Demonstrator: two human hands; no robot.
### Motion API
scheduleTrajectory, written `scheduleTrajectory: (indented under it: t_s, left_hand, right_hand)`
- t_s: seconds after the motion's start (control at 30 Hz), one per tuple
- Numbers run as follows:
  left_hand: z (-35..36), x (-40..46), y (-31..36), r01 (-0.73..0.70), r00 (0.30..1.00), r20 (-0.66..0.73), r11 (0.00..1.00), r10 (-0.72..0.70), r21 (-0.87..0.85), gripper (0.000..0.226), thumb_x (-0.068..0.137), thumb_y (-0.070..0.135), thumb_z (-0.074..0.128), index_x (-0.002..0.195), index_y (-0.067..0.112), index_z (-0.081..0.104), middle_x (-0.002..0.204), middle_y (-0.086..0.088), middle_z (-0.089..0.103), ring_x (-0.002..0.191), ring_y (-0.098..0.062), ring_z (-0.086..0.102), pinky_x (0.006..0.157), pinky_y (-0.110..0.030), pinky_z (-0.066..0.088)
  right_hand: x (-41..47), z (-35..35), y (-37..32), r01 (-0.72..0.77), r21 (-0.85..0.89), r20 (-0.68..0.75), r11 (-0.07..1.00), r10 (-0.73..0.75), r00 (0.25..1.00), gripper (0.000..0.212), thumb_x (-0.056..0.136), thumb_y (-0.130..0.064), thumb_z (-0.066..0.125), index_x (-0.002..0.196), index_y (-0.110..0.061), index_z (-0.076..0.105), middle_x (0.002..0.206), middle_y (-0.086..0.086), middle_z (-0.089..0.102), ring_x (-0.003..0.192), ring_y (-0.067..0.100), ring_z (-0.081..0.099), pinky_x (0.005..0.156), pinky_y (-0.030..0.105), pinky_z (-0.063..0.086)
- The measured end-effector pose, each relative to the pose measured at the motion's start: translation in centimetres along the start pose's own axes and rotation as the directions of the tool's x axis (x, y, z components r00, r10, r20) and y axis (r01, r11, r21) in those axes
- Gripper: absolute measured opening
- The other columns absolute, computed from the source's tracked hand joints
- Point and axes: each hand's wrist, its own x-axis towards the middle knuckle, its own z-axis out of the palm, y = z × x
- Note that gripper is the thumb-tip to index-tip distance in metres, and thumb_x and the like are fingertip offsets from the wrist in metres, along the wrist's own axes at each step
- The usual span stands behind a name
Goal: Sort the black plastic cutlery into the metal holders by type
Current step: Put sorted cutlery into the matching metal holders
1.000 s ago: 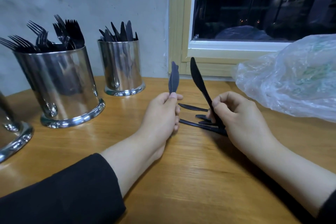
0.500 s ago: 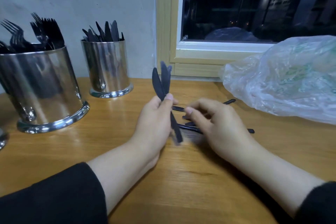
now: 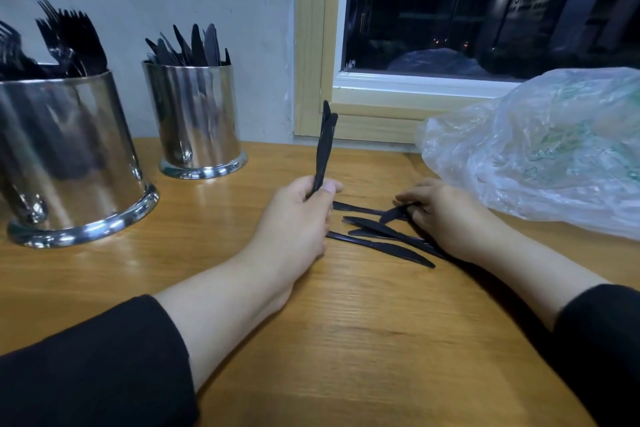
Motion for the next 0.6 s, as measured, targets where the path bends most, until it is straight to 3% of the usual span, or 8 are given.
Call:
scheduleTrajectory:
  t_s: [0.1, 0.17, 0.3, 0.43, 0.5, 0.6]
  left_hand:
    - [0.2, -0.3, 0.1, -0.004, 1.0, 0.004, 1.0, 0.004, -0.029, 0.021, 0.108, 0.024, 0.048, 0.107, 0.022, 0.069, 0.071, 0.003, 0.047, 0.055, -0.01, 0.04, 0.049, -0.026, 0.034]
    - [0.2, -0.3, 0.2, -0.025, 1.0, -0.013, 0.999, 0.024, -0.023, 0.021, 0.108, 0.025, 0.048, 0.107, 0.024, 0.069, 0.069, 0.004, 0.048, 0.053, -0.01, 0.04, 0.048, -0.026, 0.033]
    - [-0.2, -0.5, 0.6, -0.019, 0.999, -0.03, 1.0, 0.019, -0.003, 0.022, 0.109, 0.028, 0.047, 0.108, 0.028, 0.068, 0.068, 0.005, 0.049, 0.052, -0.009, 0.04, 0.047, -0.024, 0.033]
    - [-0.4, -0.4, 0.7, -0.001, 0.999, -0.048, 1.0, 0.001, -0.003, 0.02, 0.108, 0.031, 0.048, 0.109, 0.027, 0.067, 0.069, 0.004, 0.047, 0.052, -0.009, 0.039, 0.046, -0.022, 0.035]
    - [-0.4, -0.3, 0.7, 0.008, 0.999, -0.046, 1.0, -0.008, 0.002, 0.022, 0.107, 0.037, 0.048, 0.108, 0.025, 0.067, 0.069, 0.004, 0.047, 0.053, -0.009, 0.038, 0.046, -0.023, 0.033]
    - [-0.4, -0.2, 0.6, 0.032, 0.998, -0.048, 0.999, -0.033, -0.013, 0.03, 0.106, 0.047, 0.047, 0.111, 0.024, 0.067, 0.069, 0.005, 0.048, 0.053, -0.009, 0.038, 0.046, -0.023, 0.033]
  right_hand:
    - [-0.2, 0.1, -0.3, 0.013, -0.006, 0.008, 1.0, -0.013, 1.0, 0.027, 0.102, -0.027, 0.054, 0.125, -0.025, 0.069, 0.118, -0.008, 0.059, 0.112, 0.018, 0.056, 0.1, 0.046, 0.046]
    - [-0.2, 0.1, -0.6, 0.01, -0.006, 0.027, 1.0, -0.01, 1.0, 0.026, 0.102, -0.029, 0.054, 0.123, -0.028, 0.069, 0.113, -0.006, 0.059, 0.11, 0.02, 0.056, 0.099, 0.049, 0.045]
    - [-0.4, -0.3, -0.8, 0.004, 0.002, 0.097, 1.0, -0.004, 0.995, 0.023, 0.101, -0.036, 0.057, 0.12, -0.032, 0.069, 0.105, -0.008, 0.057, 0.102, 0.016, 0.055, 0.099, 0.048, 0.045]
    - [-0.3, -0.7, -1.0, -0.043, 0.082, 0.101, 0.996, 0.035, 0.994, 0.005, 0.095, -0.037, 0.066, 0.096, -0.038, 0.071, 0.092, -0.012, 0.063, 0.091, 0.012, 0.059, 0.093, 0.04, 0.05]
    - [-0.3, -0.8, -1.1, -0.059, 0.101, 0.098, 0.993, 0.049, 0.994, 0.006, 0.094, -0.036, 0.067, 0.088, -0.037, 0.069, 0.087, -0.013, 0.065, 0.088, 0.011, 0.06, 0.09, 0.037, 0.051]
    - [-0.5, -0.8, -1.5, -0.017, -0.037, 0.054, 0.999, 0.018, 0.998, 0.009, 0.098, -0.033, 0.061, 0.096, -0.032, 0.069, 0.089, -0.015, 0.059, 0.093, 0.013, 0.056, 0.093, 0.036, 0.043]
